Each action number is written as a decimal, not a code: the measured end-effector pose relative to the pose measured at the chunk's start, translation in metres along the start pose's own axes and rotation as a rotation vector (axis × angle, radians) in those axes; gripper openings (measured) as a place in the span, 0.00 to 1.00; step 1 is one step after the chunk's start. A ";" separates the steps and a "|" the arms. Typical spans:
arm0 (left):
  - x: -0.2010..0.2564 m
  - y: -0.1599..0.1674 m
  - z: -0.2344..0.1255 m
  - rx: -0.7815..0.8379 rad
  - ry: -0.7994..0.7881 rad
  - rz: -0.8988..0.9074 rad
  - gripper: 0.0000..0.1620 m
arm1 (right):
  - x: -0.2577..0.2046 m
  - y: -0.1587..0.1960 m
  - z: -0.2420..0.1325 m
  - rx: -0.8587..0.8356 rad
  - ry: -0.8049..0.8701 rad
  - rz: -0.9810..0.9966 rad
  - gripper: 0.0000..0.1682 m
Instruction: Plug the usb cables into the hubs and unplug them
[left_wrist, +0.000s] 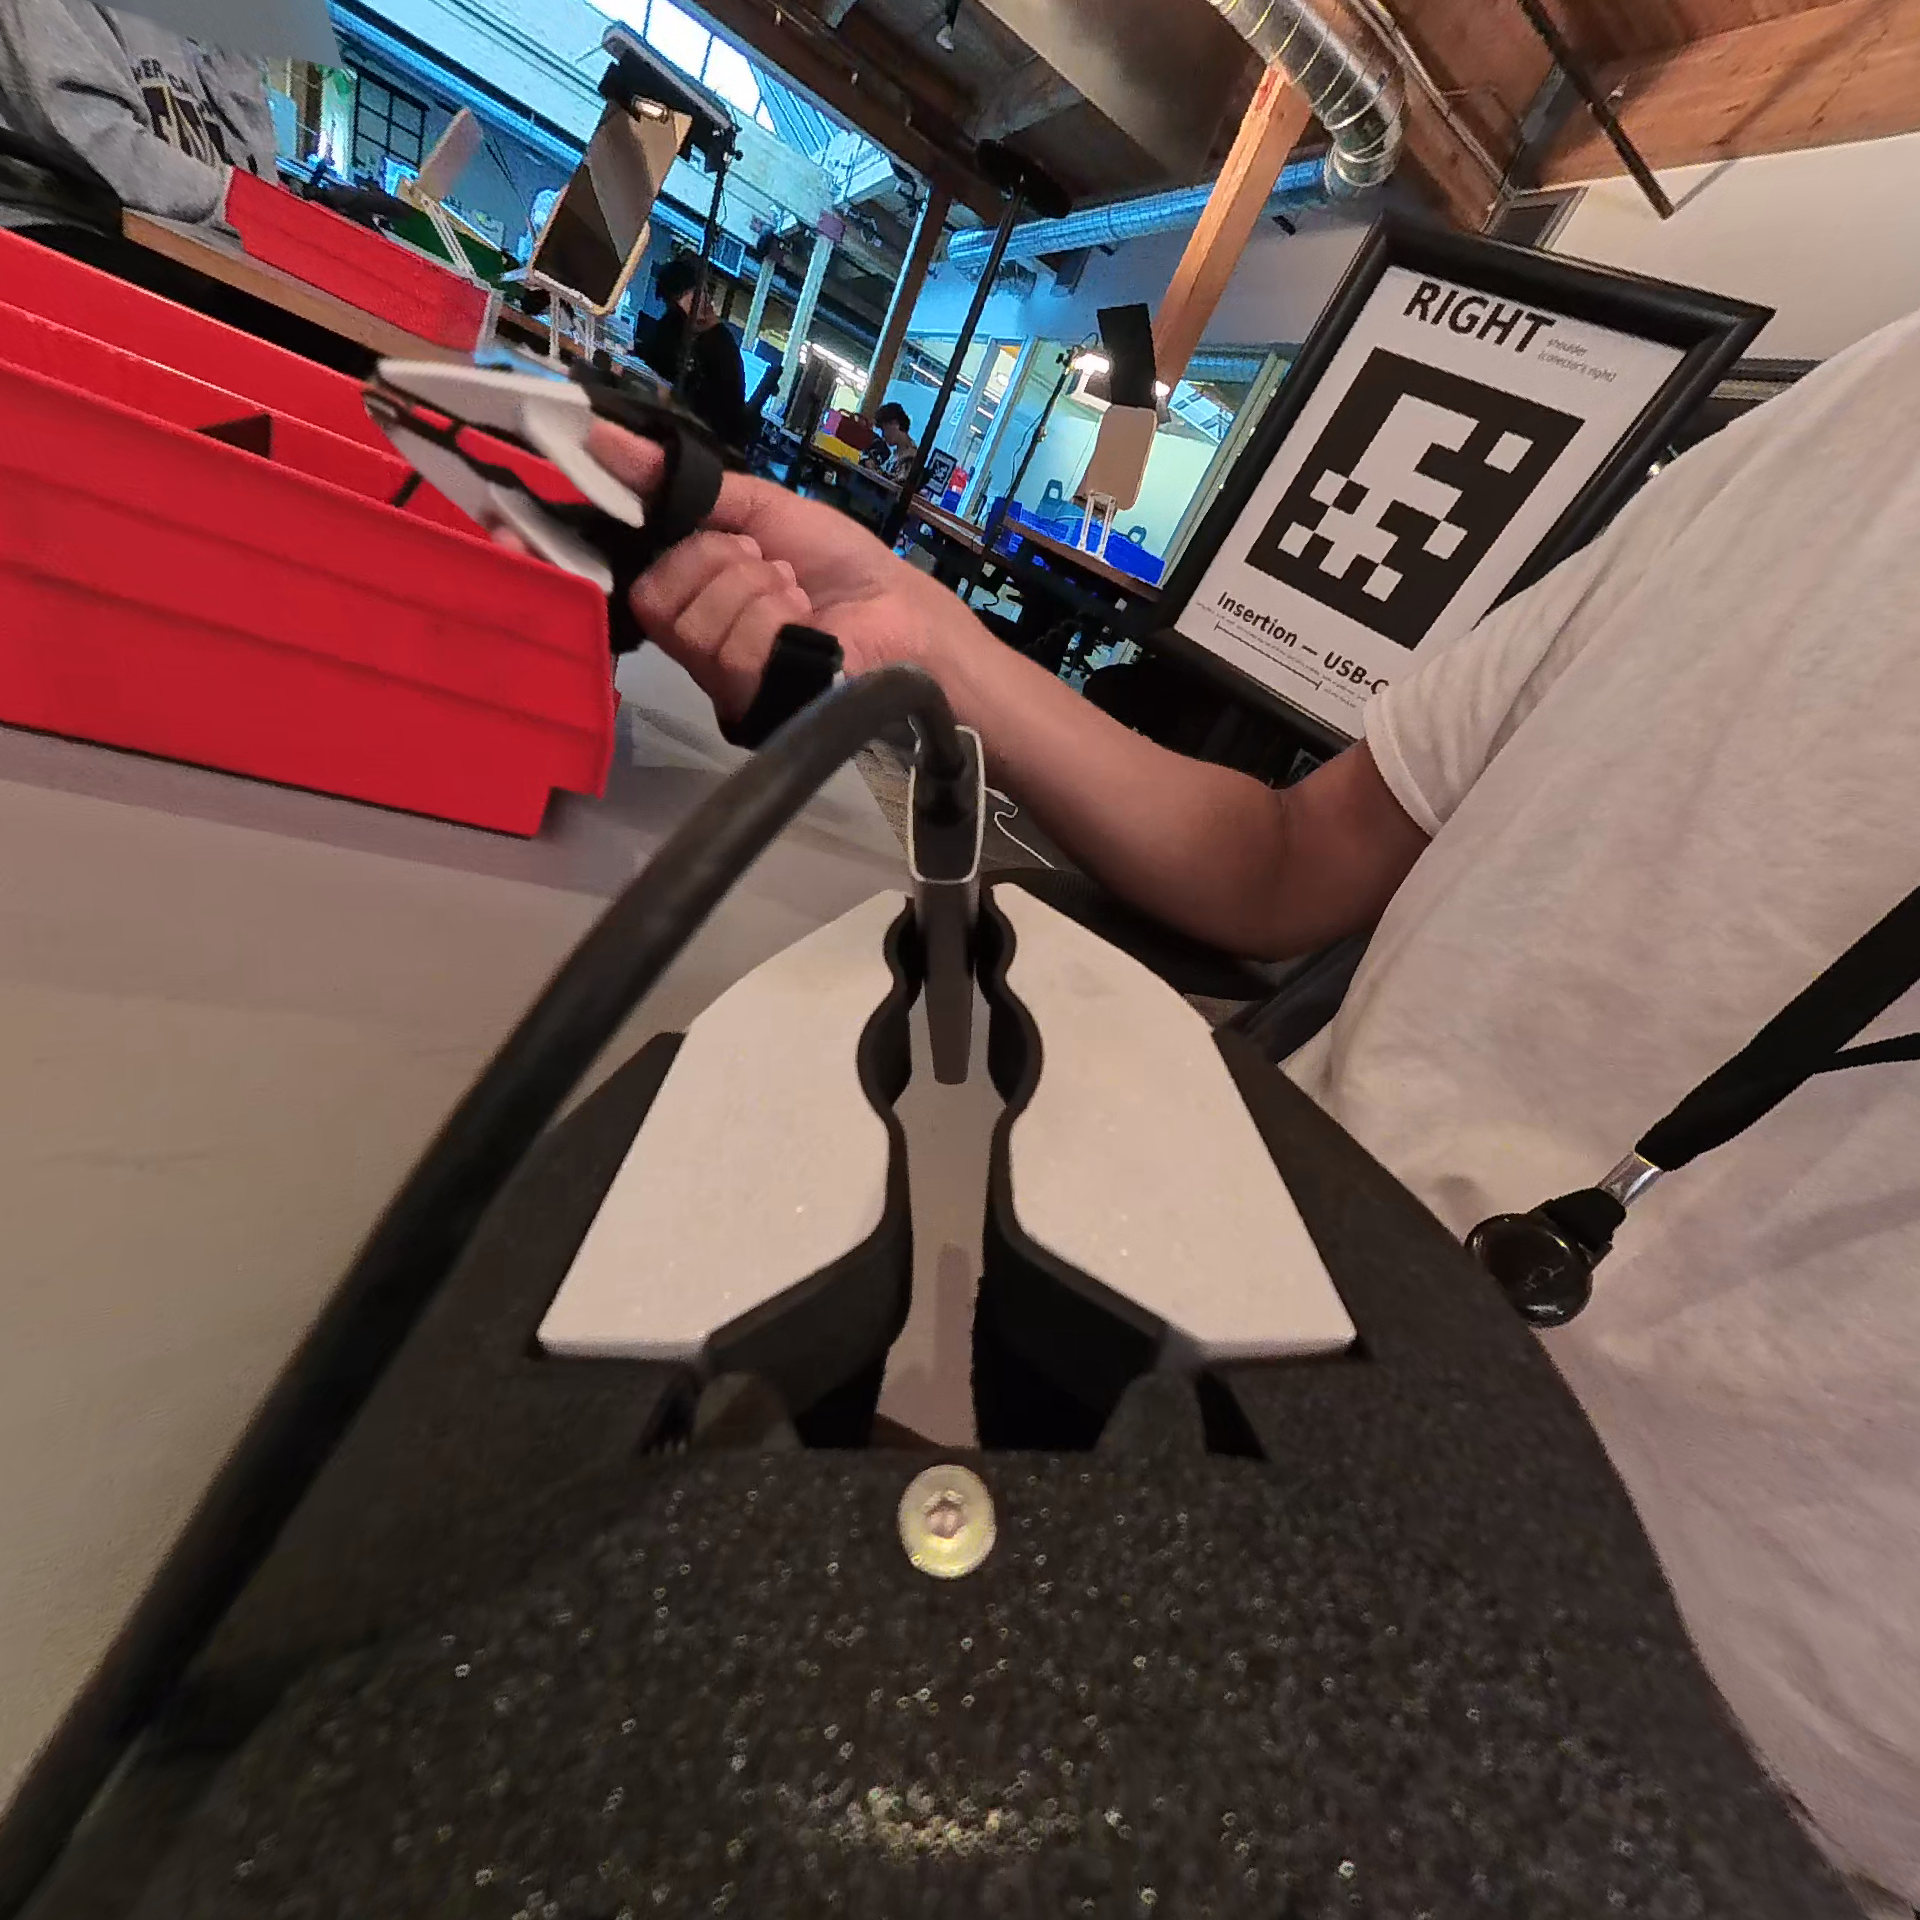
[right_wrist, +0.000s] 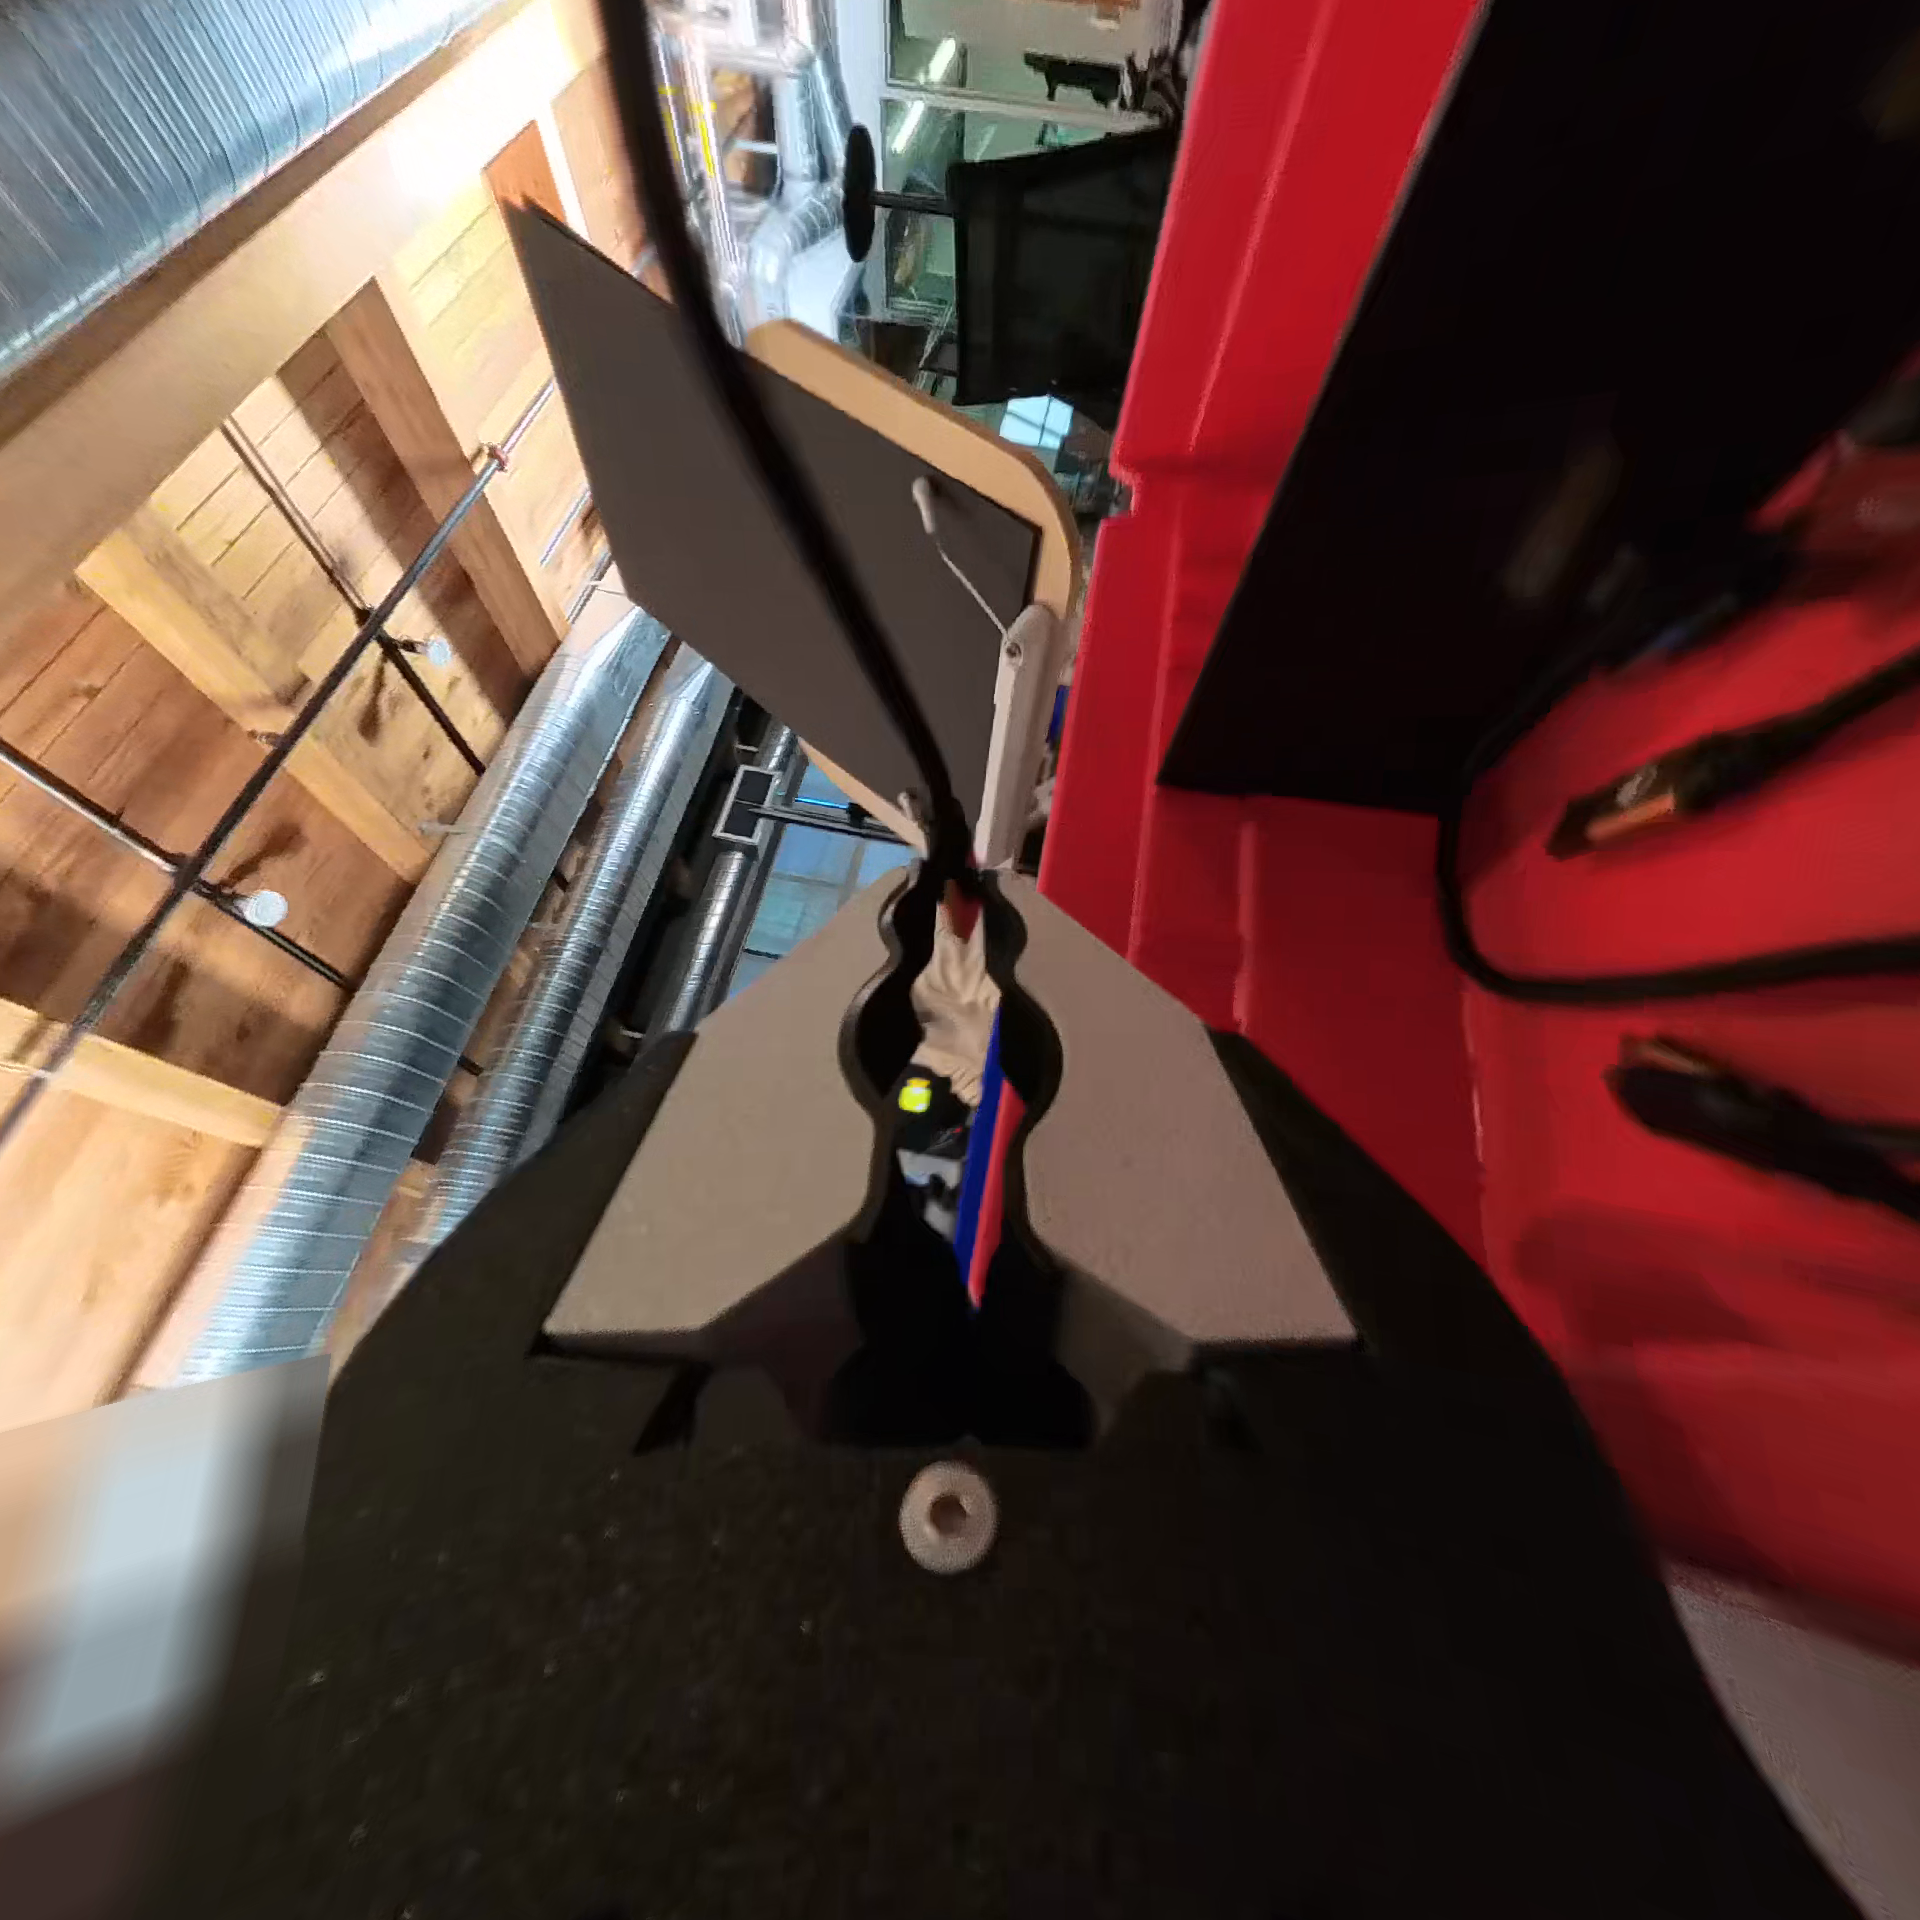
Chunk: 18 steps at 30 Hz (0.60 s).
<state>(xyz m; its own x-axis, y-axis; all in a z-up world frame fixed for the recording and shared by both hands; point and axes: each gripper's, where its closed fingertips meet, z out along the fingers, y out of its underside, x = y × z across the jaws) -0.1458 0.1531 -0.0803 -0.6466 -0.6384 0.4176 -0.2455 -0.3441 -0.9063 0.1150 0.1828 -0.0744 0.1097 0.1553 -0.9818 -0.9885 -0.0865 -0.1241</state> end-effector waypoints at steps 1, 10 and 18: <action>0.000 0.000 0.000 0.002 0.000 -0.004 0.06 | 0.001 0.005 0.000 -0.016 -0.011 0.044 0.06; -0.002 -0.004 -0.002 0.024 -0.003 -0.014 0.06 | -0.026 0.042 0.012 -0.145 -0.018 0.072 0.34; 0.002 -0.003 0.000 0.016 0.005 -0.006 0.06 | -0.030 0.013 0.027 -0.214 0.109 -0.012 0.46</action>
<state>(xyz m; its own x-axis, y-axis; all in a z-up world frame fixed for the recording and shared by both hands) -0.1461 0.1524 -0.0766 -0.6491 -0.6326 0.4225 -0.2380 -0.3586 -0.9026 0.0956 0.2041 -0.0429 0.1437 0.0513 -0.9883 -0.9437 -0.2937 -0.1524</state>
